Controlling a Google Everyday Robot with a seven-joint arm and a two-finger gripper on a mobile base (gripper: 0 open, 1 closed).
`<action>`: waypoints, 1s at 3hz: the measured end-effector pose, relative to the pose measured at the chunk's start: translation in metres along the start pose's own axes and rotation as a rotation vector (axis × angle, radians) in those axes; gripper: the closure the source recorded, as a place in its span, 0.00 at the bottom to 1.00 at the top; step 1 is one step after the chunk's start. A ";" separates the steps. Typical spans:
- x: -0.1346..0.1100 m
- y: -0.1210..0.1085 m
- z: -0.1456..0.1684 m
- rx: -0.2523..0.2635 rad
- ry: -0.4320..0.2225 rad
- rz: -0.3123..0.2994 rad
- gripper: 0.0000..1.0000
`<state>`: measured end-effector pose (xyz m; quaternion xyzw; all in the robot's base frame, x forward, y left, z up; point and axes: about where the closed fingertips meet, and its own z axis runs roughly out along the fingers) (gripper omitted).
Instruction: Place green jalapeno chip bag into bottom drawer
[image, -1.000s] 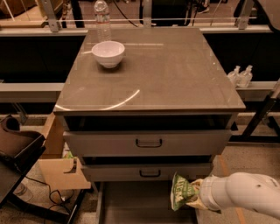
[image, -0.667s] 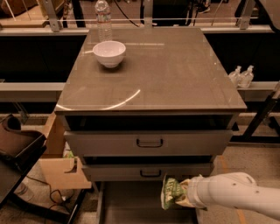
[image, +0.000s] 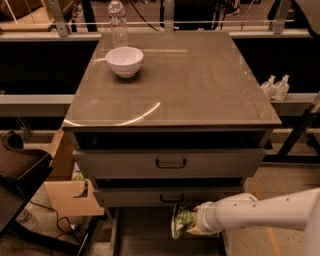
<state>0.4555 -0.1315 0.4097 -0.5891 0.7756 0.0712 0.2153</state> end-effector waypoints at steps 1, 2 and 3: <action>-0.001 0.007 0.040 -0.053 0.013 -0.022 1.00; 0.004 0.017 0.075 -0.113 0.038 -0.039 1.00; 0.013 0.026 0.104 -0.157 0.081 -0.048 1.00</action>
Offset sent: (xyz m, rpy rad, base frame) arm 0.0020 0.0413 -0.1159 -0.0431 0.1650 0.1217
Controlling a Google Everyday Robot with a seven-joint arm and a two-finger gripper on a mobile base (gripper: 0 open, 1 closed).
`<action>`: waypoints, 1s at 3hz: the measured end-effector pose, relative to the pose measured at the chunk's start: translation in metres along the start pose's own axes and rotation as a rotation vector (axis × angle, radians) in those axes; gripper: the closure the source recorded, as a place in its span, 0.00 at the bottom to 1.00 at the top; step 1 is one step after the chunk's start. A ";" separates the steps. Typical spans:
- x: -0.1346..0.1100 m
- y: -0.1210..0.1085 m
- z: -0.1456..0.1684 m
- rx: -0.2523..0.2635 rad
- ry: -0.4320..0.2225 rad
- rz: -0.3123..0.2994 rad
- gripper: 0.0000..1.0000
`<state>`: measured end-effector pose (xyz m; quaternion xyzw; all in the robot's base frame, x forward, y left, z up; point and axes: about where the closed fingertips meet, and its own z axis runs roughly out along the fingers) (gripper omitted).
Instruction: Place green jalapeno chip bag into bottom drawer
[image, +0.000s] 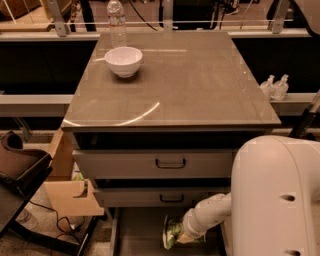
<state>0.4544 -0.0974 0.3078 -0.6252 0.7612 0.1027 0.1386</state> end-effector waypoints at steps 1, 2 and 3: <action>0.000 0.002 0.002 -0.006 0.003 -0.003 0.82; -0.001 0.003 0.003 -0.007 0.002 -0.003 0.60; -0.001 0.003 0.004 -0.010 0.002 -0.004 0.37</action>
Offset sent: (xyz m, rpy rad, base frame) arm -0.0014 0.0015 -0.0023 -0.0020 0.0049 0.0046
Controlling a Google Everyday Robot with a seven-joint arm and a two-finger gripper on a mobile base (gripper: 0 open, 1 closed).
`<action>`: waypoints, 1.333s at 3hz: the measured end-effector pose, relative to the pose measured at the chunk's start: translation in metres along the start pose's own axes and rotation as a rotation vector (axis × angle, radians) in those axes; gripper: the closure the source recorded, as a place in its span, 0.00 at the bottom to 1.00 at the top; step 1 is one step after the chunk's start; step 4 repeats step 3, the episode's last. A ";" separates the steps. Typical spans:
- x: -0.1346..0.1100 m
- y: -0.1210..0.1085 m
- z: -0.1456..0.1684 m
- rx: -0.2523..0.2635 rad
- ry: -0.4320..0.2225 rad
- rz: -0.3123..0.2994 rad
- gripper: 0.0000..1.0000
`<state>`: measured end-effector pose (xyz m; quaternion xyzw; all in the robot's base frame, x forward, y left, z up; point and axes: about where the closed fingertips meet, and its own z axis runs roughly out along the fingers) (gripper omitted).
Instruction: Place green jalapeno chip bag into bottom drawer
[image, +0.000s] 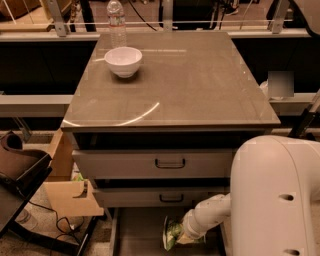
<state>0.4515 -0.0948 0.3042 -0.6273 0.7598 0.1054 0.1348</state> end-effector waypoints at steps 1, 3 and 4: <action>0.000 0.001 0.001 -0.002 0.000 0.000 0.13; 0.000 0.002 0.002 -0.004 0.000 0.000 0.00; 0.000 0.002 0.002 -0.004 0.000 0.000 0.00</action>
Offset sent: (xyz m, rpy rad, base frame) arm -0.0007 0.0005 -0.0006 0.0003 0.0016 0.0008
